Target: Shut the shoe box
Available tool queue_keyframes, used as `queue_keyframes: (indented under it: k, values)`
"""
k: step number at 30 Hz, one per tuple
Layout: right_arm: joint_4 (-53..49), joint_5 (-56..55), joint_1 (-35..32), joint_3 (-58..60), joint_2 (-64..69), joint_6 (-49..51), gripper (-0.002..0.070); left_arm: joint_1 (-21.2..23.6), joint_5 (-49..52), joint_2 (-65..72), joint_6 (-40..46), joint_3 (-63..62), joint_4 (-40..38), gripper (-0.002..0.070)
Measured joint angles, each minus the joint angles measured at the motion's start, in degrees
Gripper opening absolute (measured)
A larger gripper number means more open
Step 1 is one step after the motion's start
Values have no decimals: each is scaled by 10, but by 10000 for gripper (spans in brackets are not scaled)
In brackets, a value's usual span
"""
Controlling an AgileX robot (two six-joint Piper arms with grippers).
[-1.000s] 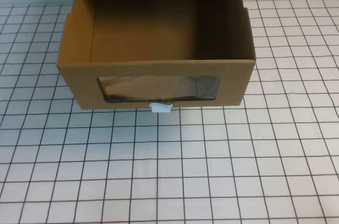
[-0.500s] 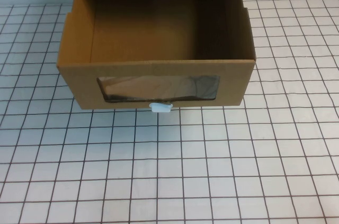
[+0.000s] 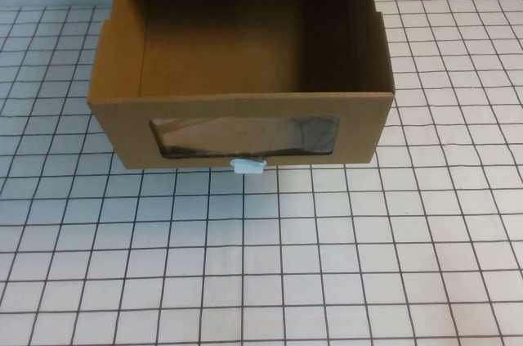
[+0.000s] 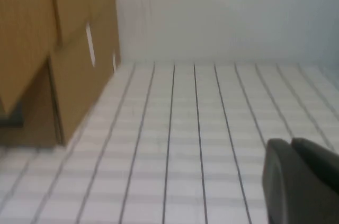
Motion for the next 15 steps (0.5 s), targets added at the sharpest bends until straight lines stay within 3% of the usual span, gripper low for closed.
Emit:
queue_keyframes:
  k: [9,15]
  values:
    - [0,-380,0,1,0,0,-13,0,-391,0,-97,0,0,-2]
    - [-3,-510,0,1,-3,0,-13,0,-580,-2,-112,0,0,-2]
